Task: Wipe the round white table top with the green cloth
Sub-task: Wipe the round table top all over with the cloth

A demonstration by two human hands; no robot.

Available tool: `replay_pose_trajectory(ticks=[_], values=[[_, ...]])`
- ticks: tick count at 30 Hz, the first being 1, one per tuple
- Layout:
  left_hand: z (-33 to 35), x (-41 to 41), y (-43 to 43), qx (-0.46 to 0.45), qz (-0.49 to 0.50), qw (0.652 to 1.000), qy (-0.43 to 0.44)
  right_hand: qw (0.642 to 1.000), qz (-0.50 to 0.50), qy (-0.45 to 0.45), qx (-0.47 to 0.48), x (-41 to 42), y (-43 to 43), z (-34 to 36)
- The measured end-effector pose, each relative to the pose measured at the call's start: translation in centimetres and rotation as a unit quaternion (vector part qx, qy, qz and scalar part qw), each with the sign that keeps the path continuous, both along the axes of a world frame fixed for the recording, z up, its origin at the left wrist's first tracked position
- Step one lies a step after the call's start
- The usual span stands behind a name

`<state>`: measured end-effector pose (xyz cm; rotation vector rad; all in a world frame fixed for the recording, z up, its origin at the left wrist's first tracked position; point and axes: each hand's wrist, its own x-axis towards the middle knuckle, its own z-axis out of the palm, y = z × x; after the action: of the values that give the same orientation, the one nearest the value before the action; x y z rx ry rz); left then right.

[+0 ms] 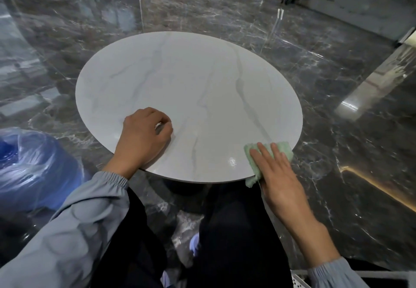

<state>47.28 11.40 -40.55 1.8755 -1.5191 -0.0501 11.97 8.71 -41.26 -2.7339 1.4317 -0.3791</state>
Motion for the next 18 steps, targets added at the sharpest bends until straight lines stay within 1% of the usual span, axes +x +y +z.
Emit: replay_pose_trajectory(ticks=[2,4,7,9,11,12,15,16,18], values=[[0.1,-0.1,0.0,-0.003,0.000,1.000,-0.002,0.998,0.044,0.011,-0.032,0.6,0.4,-0.2],[0.3,-0.1,0.1,-0.005,-0.002,1.000,-0.001,0.992,0.111,0.016,-0.053,2.6,1.7,-0.3],[0.8,-0.3,0.4,-0.002,-0.008,1.000,0.001,0.978,0.196,0.039,-0.054,8.6,4.9,-0.6],[0.9,-0.3,0.4,-0.001,-0.009,1.000,0.010,0.972,0.220,0.061,-0.050,12.6,6.6,-0.7],[1.0,-0.4,0.5,-0.012,-0.005,0.999,0.051,0.971,0.226,0.077,-0.033,14.8,6.9,-0.4],[1.0,-0.3,0.6,-0.026,-0.001,0.996,0.089,0.969,0.233,0.078,-0.024,14.8,6.5,-0.1],[1.5,0.1,1.3,-0.088,0.030,0.973,0.213,0.965,0.252,0.071,0.007,11.9,4.7,0.6],[1.6,0.3,1.5,-0.112,0.044,0.965,0.234,0.966,0.248,0.074,0.014,10.4,4.0,0.9],[1.6,1.2,2.2,-0.146,0.074,0.958,0.237,0.967,0.238,0.092,0.027,8.2,2.9,1.4]])
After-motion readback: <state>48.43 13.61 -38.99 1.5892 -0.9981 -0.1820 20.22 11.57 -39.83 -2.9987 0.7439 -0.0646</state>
